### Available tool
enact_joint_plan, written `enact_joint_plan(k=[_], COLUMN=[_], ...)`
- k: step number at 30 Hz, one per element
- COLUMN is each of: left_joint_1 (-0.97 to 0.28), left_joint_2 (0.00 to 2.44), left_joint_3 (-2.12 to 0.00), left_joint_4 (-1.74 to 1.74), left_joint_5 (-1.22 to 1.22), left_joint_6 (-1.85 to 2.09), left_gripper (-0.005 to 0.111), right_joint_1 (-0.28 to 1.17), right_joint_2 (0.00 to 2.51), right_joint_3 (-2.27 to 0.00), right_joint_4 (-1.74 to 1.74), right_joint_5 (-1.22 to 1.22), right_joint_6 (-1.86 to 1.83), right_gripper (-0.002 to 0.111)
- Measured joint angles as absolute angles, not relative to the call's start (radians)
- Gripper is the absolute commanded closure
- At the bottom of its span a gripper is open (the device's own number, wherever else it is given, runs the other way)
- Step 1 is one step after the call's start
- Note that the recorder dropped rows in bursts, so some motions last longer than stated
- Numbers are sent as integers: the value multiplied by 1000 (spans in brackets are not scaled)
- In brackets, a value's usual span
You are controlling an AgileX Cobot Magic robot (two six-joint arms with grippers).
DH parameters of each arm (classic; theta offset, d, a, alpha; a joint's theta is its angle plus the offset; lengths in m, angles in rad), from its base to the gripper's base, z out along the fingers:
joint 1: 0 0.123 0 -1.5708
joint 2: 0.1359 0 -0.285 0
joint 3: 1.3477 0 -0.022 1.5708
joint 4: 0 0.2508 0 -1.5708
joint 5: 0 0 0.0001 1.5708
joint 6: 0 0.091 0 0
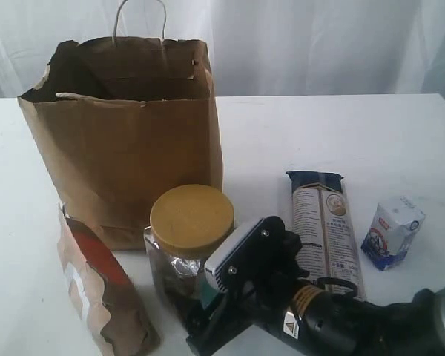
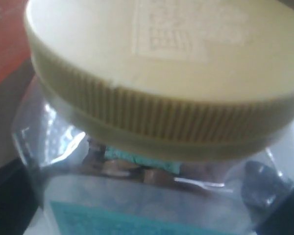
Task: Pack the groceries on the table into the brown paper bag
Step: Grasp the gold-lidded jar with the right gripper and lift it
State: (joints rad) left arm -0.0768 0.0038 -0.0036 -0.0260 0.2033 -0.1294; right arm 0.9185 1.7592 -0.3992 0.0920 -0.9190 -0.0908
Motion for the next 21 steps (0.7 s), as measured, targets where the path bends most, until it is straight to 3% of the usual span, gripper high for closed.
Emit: enact_joint_plan(k=[14, 17, 21], left_joint_1=[-77, -77, -77], left_joint_2=[4, 4, 4], left_joint_3=[-4, -4, -4], left_joint_4=[-26, -26, -26], left_joint_5=[203, 203, 203], left_joint_6=[-129, -129, -129], left_gripper=[107, 107, 107], right_joint_1=[920, 920, 920], right_joint_2=[1794, 1802, 1804], right_joint_3=[-443, -447, -447], right_joint_4=[152, 150, 150], right_joint_5=[-975, -979, -981], right_joint_6=[-99, -99, -99], right_gripper=[20, 33, 65])
